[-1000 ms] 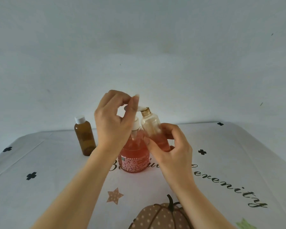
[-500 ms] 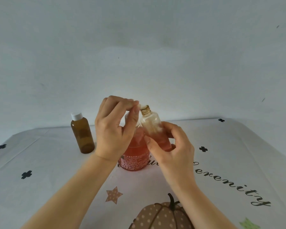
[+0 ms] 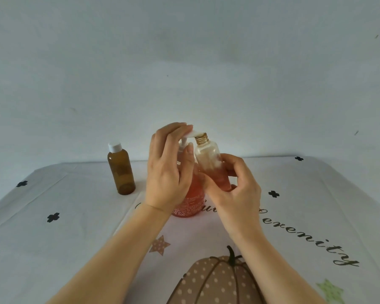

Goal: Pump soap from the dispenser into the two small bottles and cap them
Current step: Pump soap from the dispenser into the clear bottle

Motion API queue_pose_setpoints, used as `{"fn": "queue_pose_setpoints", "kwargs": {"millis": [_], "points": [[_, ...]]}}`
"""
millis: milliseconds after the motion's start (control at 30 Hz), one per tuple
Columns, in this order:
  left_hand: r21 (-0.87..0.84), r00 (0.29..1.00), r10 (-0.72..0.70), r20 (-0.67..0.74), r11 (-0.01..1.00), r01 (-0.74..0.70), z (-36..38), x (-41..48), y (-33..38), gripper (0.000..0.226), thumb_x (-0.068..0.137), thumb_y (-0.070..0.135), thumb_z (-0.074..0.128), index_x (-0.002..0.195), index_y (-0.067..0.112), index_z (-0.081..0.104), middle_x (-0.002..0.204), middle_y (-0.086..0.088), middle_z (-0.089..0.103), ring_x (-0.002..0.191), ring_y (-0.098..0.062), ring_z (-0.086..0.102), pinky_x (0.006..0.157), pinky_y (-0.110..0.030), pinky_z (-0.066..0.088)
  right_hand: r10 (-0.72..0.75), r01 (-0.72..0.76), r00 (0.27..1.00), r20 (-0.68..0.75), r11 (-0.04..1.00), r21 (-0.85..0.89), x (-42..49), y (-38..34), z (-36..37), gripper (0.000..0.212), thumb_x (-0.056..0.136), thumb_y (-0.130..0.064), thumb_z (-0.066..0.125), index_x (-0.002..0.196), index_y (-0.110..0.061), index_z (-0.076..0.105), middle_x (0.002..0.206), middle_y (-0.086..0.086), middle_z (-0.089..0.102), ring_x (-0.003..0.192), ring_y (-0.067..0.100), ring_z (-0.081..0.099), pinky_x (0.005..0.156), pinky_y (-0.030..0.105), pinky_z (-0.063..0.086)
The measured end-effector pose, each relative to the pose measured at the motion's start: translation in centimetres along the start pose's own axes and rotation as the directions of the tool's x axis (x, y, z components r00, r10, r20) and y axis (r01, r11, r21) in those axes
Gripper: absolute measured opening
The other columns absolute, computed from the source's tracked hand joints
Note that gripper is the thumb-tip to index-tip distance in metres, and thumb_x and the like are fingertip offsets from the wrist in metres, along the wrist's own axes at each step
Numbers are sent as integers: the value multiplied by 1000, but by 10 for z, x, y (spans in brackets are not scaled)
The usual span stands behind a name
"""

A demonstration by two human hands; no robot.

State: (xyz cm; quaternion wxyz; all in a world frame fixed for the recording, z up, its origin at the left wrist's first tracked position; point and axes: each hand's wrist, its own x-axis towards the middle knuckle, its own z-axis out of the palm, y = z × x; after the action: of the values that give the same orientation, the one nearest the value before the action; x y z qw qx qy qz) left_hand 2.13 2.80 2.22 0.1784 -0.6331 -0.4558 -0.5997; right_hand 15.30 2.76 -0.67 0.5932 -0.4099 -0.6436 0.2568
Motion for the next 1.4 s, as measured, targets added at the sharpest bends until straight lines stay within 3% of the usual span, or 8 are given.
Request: {"fn": "queue_pose_setpoints", "kwargs": {"millis": [200,500,667,800,933,1133,1300,1400], "points": [[47,999,32,-24,998,-31,-3,5,-1,26,96,6,47,114,-1,63,114,-11,58,110,-21,54,98,-21,40,-57,56,997,-53,998,-18,-1,1,4,40,75,-39,82,107,-21,65,96,-10,68,90,7,64,77,14,49],[12,999,29,14,999,-29,-3,1,1,27,93,0,50,118,-3,60,120,-14,58,115,-19,54,98,-17,41,-57,56,997,-51,998,-23,-2,4,4,37,77,-30,84,108,-20,65,97,-9,68,89,7,65,76,11,47],[-57,999,25,-26,998,-27,1,1,1,28,93,13,47,111,-2,62,116,-1,54,112,-16,53,99,-52,44,-57,55,997,-57,998,-36,-2,7,5,38,76,-27,84,108,-19,65,97,-9,68,89,6,64,76,11,47],[-102,998,-14,-61,995,8,4,-4,-2,26,89,11,46,104,0,65,107,-2,59,105,-8,53,104,-53,37,-35,32,998,-52,998,-47,-4,10,3,38,74,-29,82,108,-20,66,96,-8,68,87,5,63,74,6,43],[-129,996,-49,-72,991,39,4,-5,1,29,86,9,44,105,0,65,107,3,55,104,-3,52,94,-57,44,-13,12,999,-42,999,-33,-5,9,3,36,75,-27,82,107,-21,67,95,-8,68,86,5,63,74,7,44],[-104,998,-38,42,994,42,0,-10,7,44,84,10,46,127,1,52,132,-3,45,125,-18,47,101,-41,44,-77,72,991,-107,996,-42,-4,5,8,38,74,-38,78,107,-22,66,95,-9,67,87,3,62,75,5,43],[-63,998,-55,19,996,56,-3,-6,6,34,96,4,46,129,0,53,132,-11,50,126,-13,47,101,-18,39,-107,100,987,-119,993,-60,-4,6,9,38,76,-34,80,109,-21,65,96,-10,67,89,-1,60,76,3,41],[-28,999,-34,-13,999,34,-3,-4,4,31,96,-2,47,125,1,57,127,-9,55,122,-16,51,102,-23,40,-103,97,988,-119,994,-56,-3,5,9,39,77,-33,84,109,-21,66,97,-10,67,89,-3,60,76,2,40]]}}
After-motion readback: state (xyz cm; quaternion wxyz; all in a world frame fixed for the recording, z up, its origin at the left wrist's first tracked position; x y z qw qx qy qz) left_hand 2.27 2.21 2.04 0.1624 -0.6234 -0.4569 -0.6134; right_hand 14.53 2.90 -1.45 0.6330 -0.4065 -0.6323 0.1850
